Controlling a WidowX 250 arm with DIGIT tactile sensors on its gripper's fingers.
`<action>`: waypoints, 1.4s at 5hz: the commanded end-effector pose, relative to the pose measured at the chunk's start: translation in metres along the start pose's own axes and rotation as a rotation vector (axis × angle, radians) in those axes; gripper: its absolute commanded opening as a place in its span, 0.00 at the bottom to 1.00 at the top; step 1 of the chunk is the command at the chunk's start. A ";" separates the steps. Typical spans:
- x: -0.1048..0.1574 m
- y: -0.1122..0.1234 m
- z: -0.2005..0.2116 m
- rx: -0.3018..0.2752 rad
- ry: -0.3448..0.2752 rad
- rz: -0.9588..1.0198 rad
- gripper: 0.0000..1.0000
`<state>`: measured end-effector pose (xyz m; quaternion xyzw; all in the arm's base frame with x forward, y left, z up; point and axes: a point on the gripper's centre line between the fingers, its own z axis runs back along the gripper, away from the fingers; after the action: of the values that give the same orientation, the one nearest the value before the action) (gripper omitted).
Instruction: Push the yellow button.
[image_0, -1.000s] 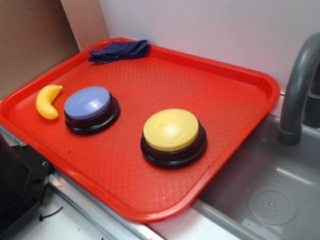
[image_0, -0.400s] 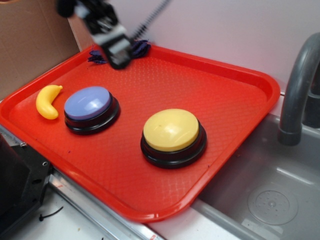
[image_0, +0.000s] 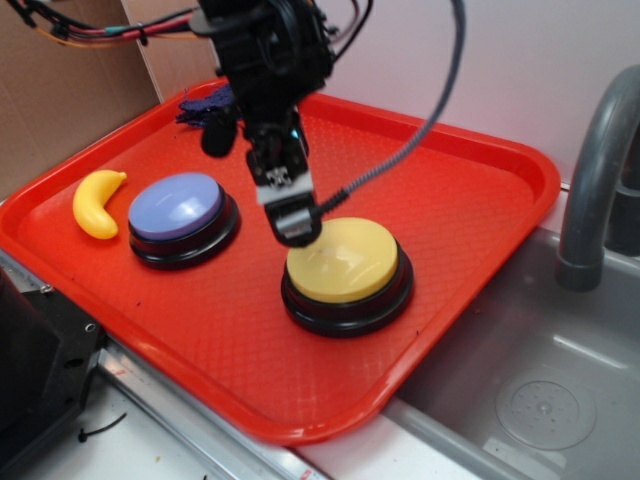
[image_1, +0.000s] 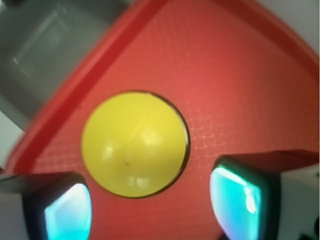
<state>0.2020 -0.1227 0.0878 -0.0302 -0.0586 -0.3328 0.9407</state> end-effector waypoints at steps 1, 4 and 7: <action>0.004 -0.013 -0.020 0.016 -0.020 -0.010 1.00; 0.007 -0.006 -0.031 -0.026 0.002 -0.038 1.00; 0.023 0.001 0.026 0.037 0.046 -0.046 1.00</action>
<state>0.2206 -0.1231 0.0956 0.0004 -0.0063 -0.3541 0.9352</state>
